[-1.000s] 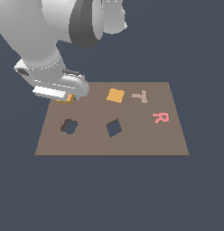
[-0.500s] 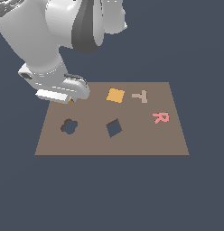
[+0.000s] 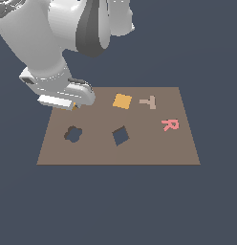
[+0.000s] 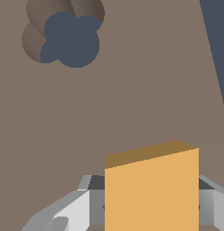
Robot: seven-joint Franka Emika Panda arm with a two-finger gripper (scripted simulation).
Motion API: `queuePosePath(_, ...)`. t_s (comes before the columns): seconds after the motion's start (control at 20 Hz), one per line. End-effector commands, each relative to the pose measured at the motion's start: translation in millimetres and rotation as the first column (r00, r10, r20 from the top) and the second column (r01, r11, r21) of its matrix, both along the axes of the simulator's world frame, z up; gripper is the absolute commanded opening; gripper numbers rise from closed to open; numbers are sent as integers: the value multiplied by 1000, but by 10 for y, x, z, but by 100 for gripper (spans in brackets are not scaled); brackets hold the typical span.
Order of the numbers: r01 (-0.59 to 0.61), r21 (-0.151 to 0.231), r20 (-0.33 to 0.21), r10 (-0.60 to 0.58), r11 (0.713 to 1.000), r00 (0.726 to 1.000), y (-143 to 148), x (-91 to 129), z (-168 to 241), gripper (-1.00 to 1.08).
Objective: Insert a designated object into the corresponding slot on a board.
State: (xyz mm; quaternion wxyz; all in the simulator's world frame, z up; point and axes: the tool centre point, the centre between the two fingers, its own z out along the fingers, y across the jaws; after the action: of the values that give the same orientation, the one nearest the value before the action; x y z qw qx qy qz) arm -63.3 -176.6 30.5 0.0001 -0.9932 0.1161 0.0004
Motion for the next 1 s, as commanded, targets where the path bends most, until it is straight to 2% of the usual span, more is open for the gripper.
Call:
queuePosePath(0.0, -7, 0, 0, 7, 1000, 1000, 17, 22, 2, -100)
queuePosePath(0.25, -54, 0, 0, 54, 999, 999, 145, 163, 11, -100)
queuePosePath(0.55, -170, -1, 0, 170, 985, 985, 486, 484, 35, -100)
queuePosePath(0.7, -254, -1, 0, 254, 967, 967, 758, 691, 51, -100)
queuePosePath(0.95, -387, -1, 0, 387, 922, 922, 1241, 977, 76, -100)
